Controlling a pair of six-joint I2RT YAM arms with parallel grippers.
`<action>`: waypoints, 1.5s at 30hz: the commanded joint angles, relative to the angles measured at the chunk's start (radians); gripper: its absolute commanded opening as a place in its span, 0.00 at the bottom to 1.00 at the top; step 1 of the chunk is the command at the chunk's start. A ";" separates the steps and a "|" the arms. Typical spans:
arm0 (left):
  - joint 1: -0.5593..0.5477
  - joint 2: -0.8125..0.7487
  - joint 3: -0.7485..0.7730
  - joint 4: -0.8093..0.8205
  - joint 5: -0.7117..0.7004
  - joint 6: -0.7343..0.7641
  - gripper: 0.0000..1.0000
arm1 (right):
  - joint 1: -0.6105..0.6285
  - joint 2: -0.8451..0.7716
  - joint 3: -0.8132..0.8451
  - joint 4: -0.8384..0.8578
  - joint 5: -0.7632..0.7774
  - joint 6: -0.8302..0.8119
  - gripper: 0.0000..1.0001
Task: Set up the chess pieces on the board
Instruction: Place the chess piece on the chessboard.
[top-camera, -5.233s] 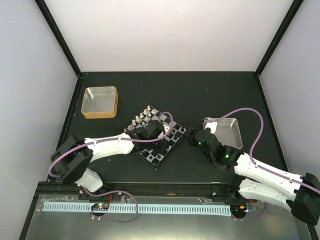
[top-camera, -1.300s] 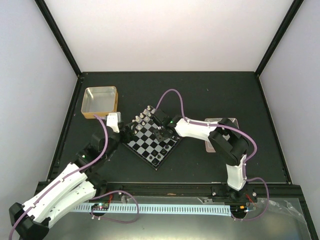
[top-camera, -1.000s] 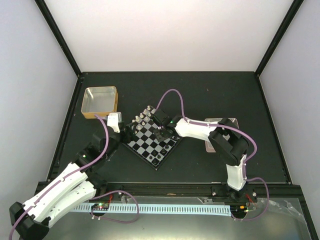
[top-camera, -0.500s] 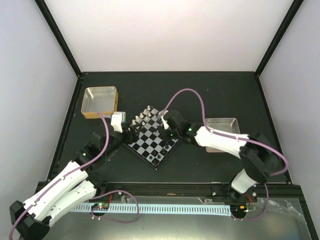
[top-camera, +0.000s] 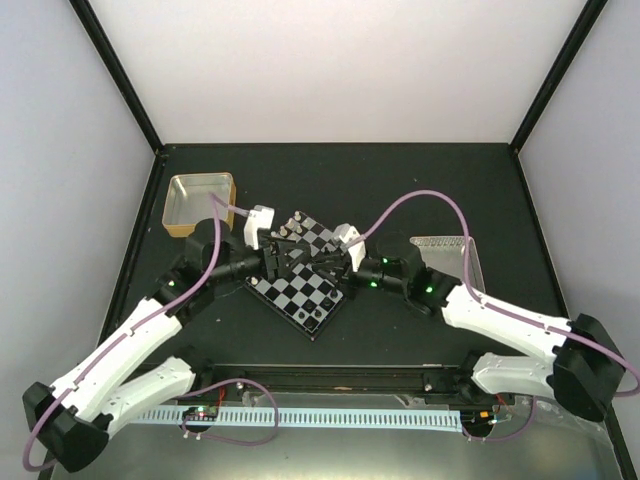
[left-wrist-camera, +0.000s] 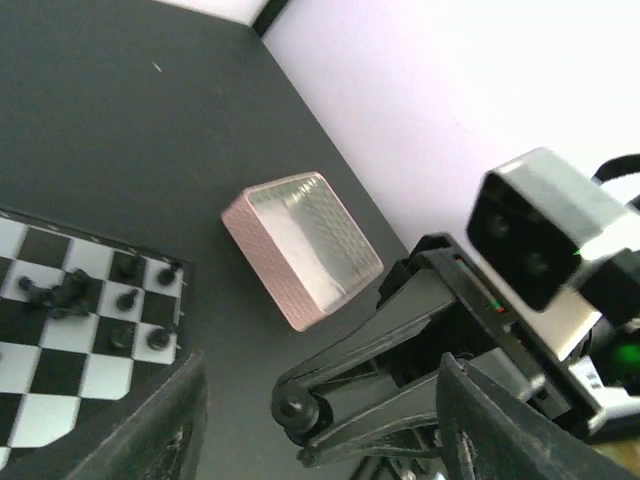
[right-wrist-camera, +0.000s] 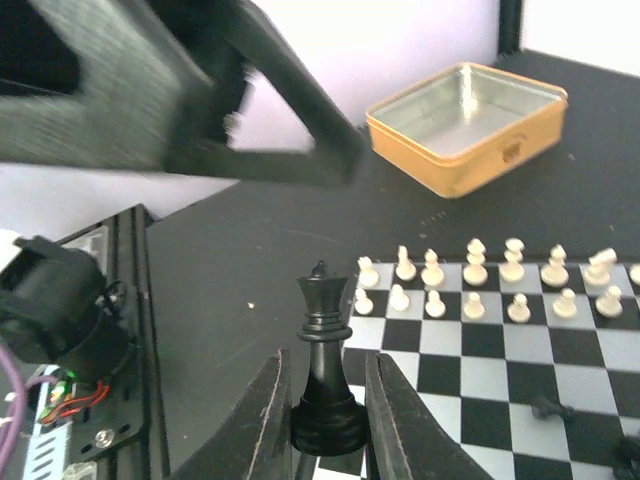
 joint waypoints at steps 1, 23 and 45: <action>0.008 0.054 0.061 -0.005 0.201 0.019 0.62 | -0.001 -0.069 -0.036 0.095 -0.125 -0.056 0.10; 0.009 0.141 0.153 -0.149 0.457 0.179 0.29 | -0.002 -0.118 -0.036 0.040 -0.104 -0.117 0.10; 0.011 0.105 0.149 -0.208 0.234 0.240 0.02 | -0.001 -0.114 -0.036 -0.015 0.011 -0.013 0.64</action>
